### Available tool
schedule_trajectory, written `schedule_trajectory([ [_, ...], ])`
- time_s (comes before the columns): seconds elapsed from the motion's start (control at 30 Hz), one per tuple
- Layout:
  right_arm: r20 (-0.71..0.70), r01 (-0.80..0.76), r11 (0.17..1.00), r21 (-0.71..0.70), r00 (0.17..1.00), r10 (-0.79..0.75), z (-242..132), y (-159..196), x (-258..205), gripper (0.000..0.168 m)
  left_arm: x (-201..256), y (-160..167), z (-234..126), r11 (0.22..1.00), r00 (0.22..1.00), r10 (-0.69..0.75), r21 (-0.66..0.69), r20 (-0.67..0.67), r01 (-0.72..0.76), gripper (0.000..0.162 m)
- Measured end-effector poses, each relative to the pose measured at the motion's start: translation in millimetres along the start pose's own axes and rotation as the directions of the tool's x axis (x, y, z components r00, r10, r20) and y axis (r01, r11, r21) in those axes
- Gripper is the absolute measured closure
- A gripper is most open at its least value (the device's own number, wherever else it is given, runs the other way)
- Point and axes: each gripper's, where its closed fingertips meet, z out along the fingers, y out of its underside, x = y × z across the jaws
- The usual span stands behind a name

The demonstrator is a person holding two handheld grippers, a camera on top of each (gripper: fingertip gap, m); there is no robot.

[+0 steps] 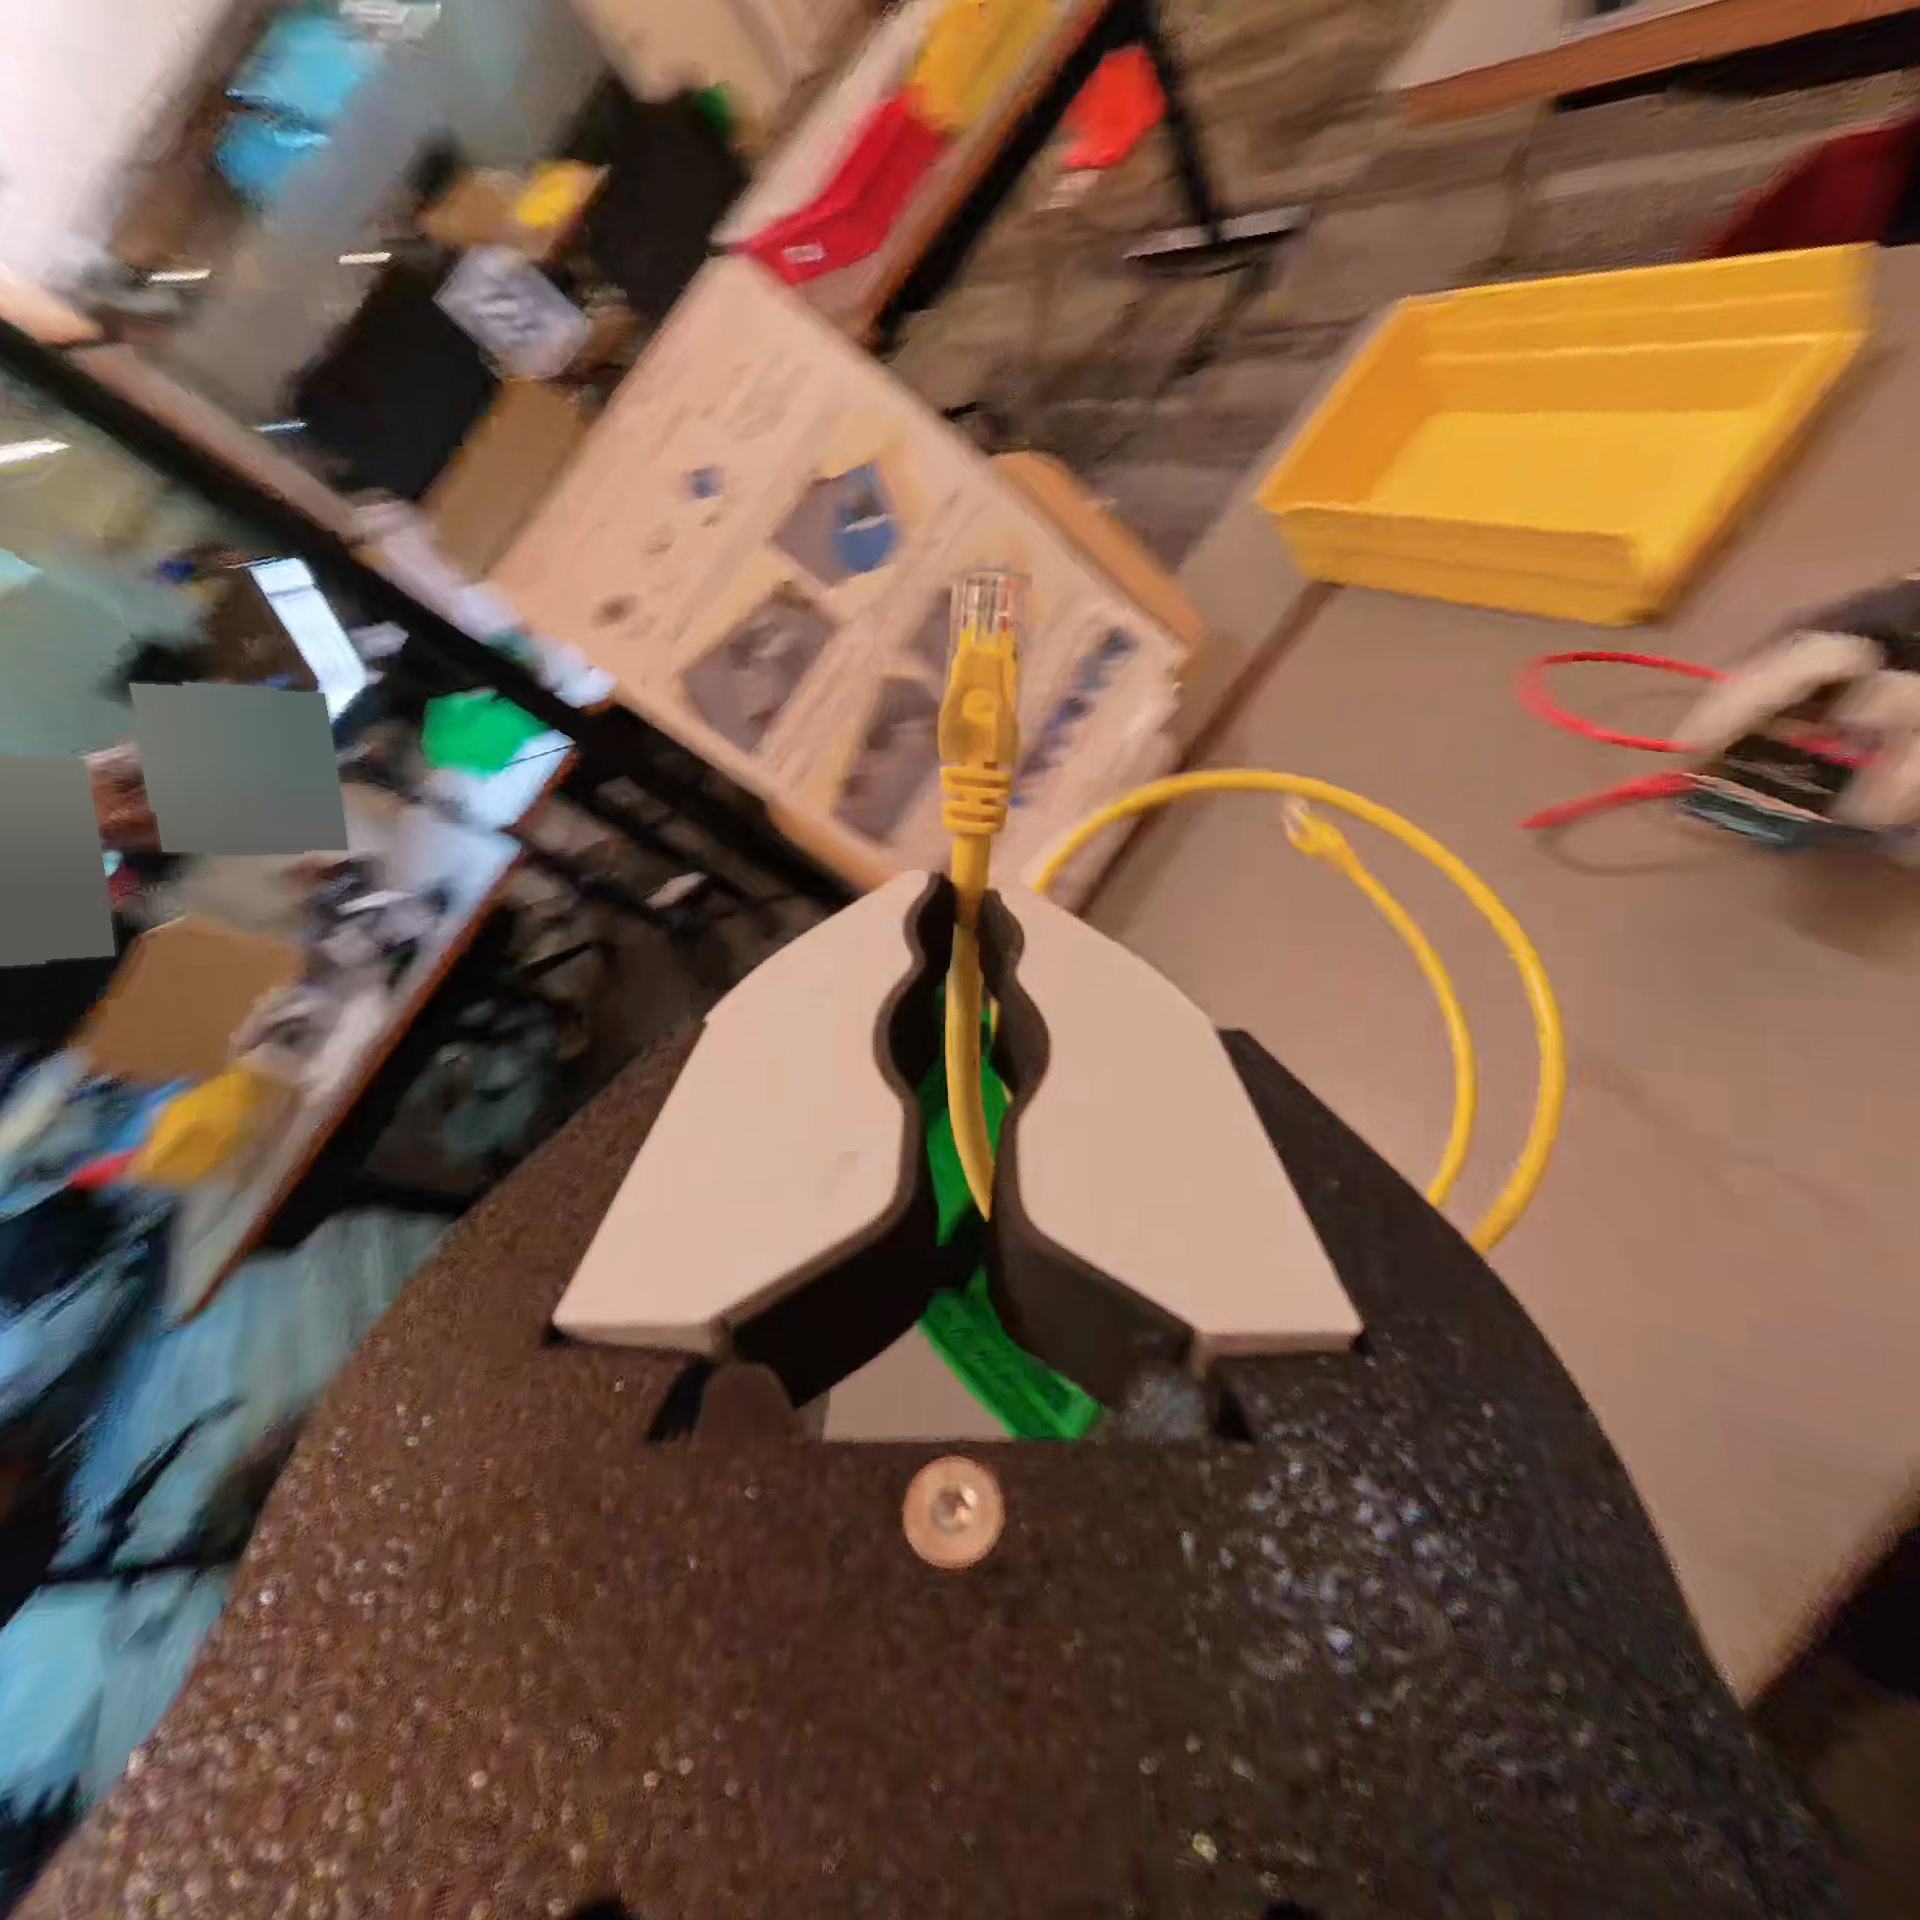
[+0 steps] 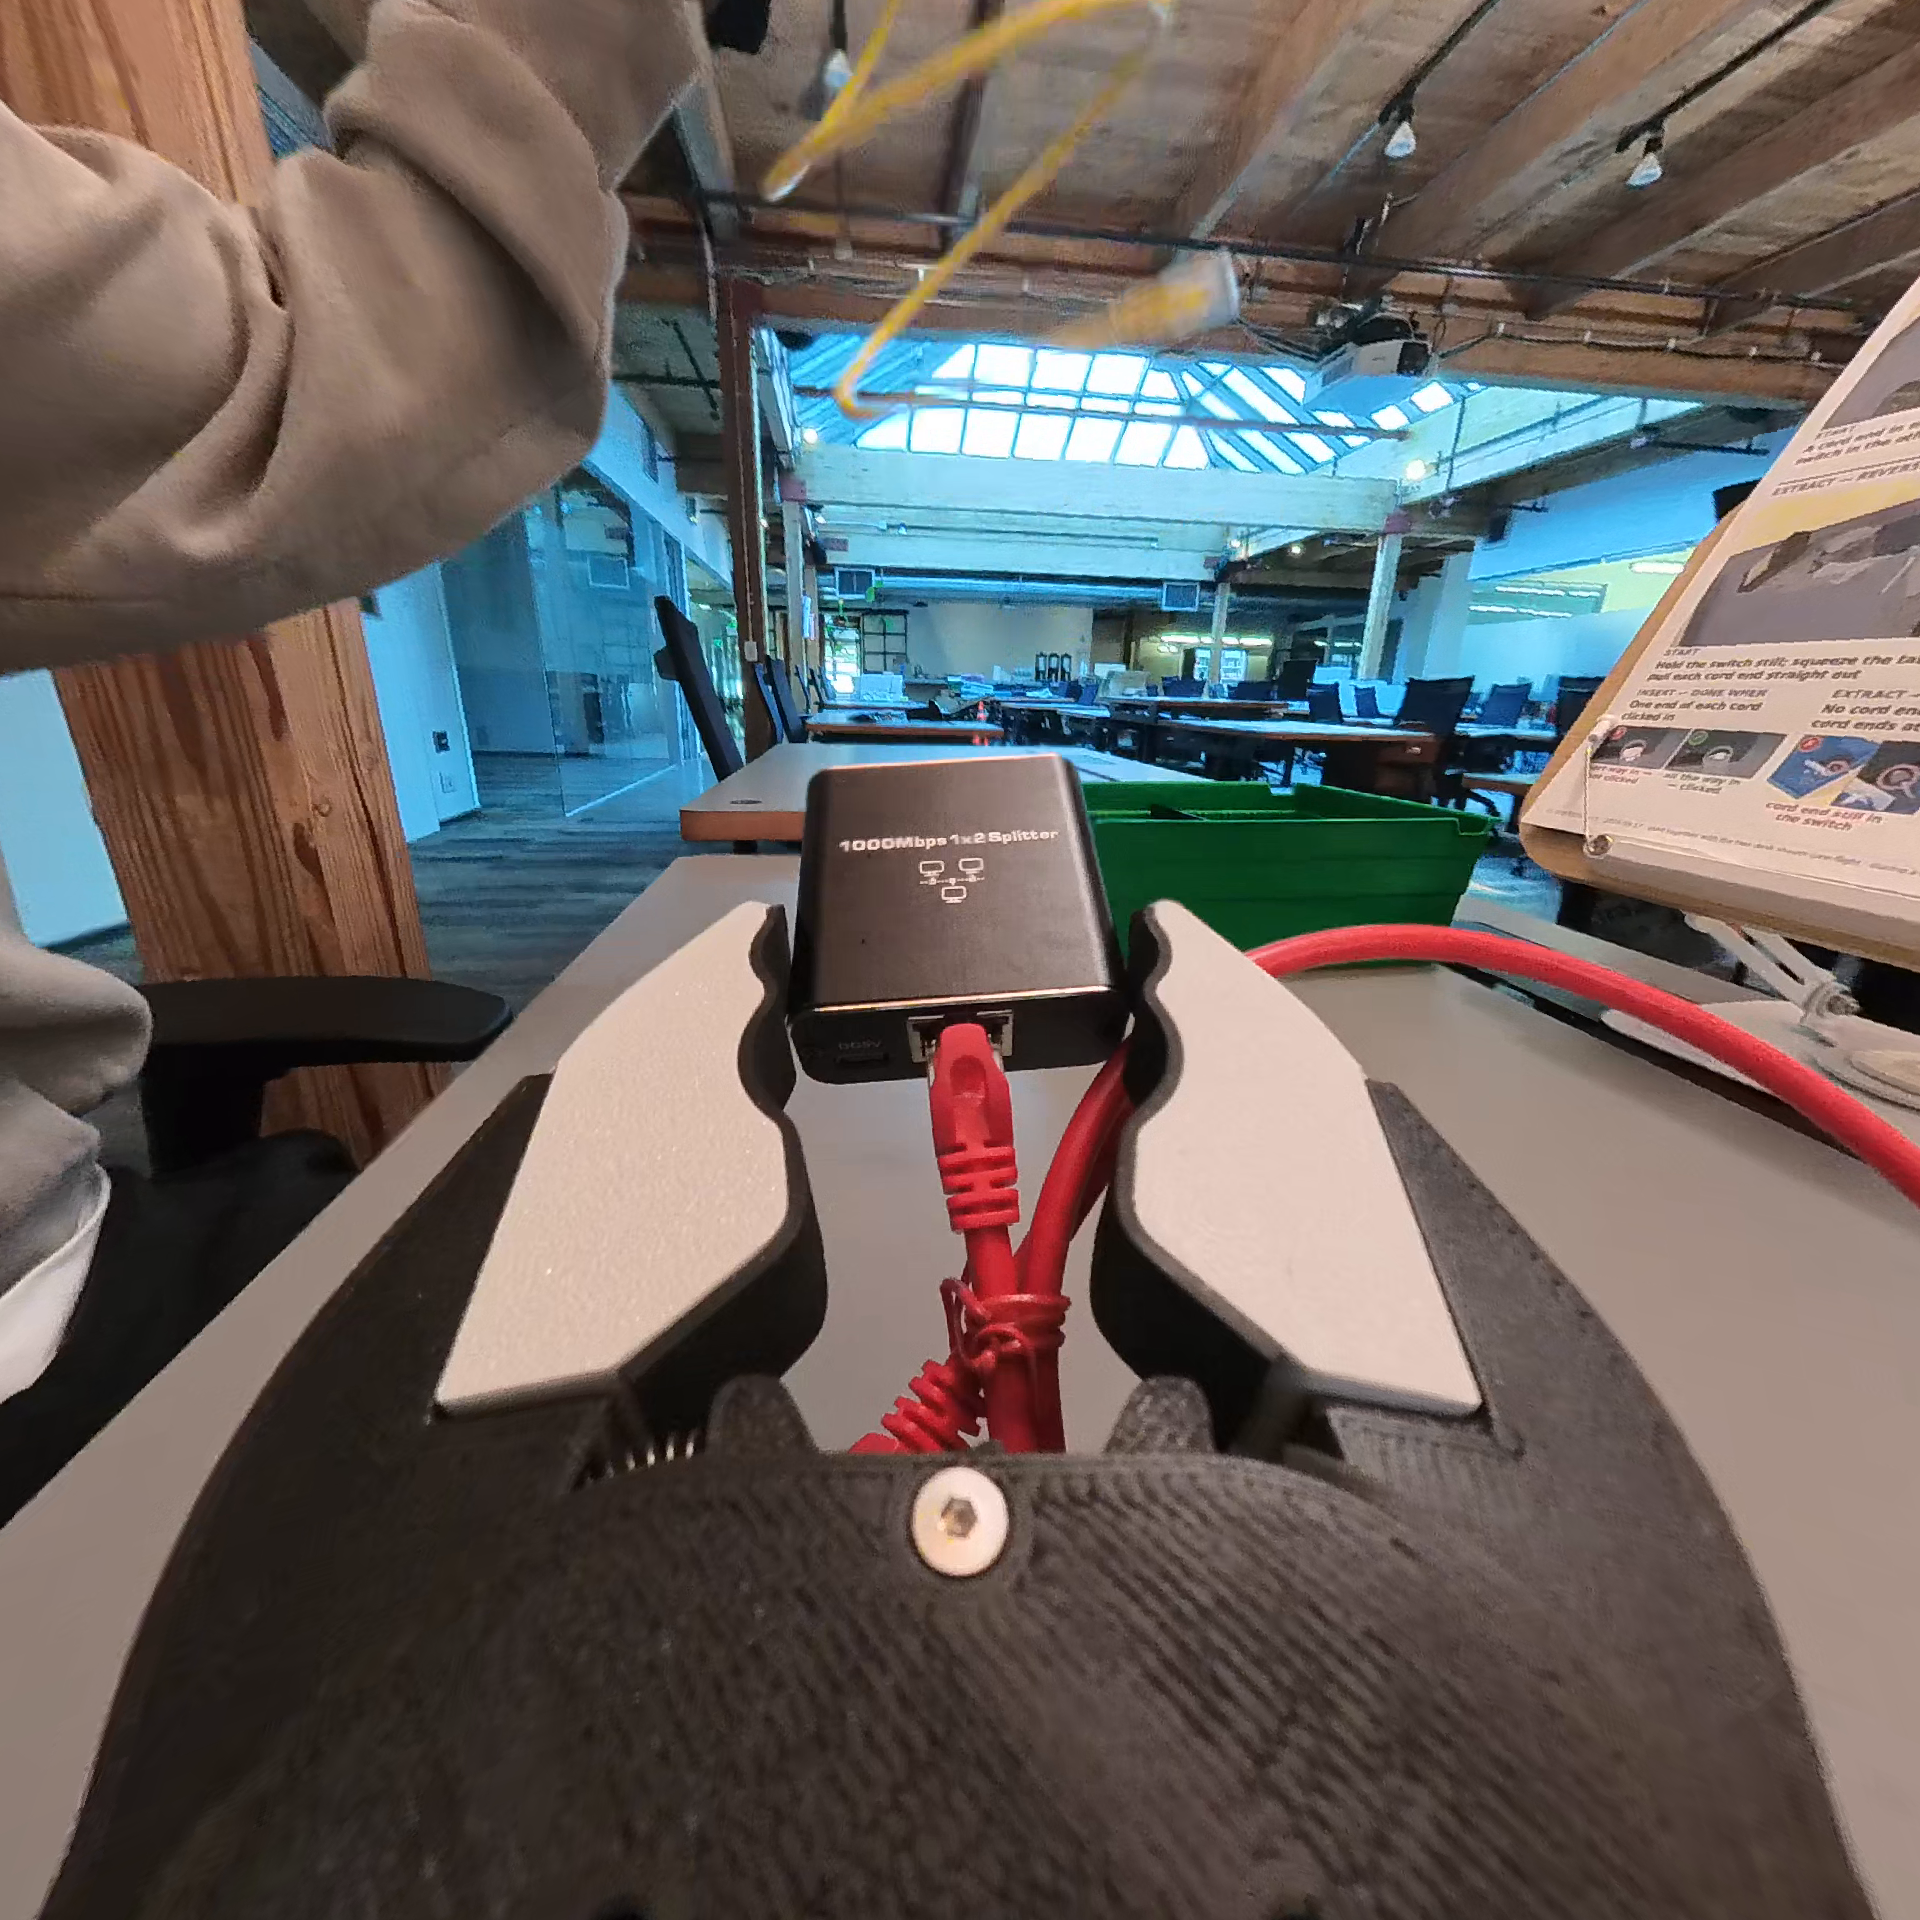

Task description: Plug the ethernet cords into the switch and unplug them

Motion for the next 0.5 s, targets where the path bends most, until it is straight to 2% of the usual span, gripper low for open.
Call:
schedule_trajectory([
  [0.1, 0.019, -0.025, 0.999, 0.033, 1.0, 0.024, -2.2, -3.7, -1.6, 0.105, 52.3, 0.6, 2.9, 0.999, 0.968, 0.034, -0.017, -0.249, -0.039, 0.157],
  [0.17, 0.045, -0.035, 0.999, 0.036, 0.998, 0.033, -2.0, -4.3, -4.6, 0.105, 90.1, 23.8, 19.7, 0.988, 0.922, 0.064, -0.106, -0.381, -0.112, 0.157],
  [0.3, 0.077, -0.027, 0.999, 0.036, 0.997, 0.024, -1.5, -5.6, -10.0, 0.105, 168.0, 82.1, 71.2, 0.914, 0.824, 0.158, -0.235, -0.544, -0.33, 0.156],
  [0.5, 0.078, -0.015, 1.0, 0.026, 0.997, 0.013, -3.7, -5.4, -10.4, 0.105, 266.1, 144.3, 132.1, 0.811, 0.672, 0.231, -0.242, -0.704, -0.532, 0.156],
])
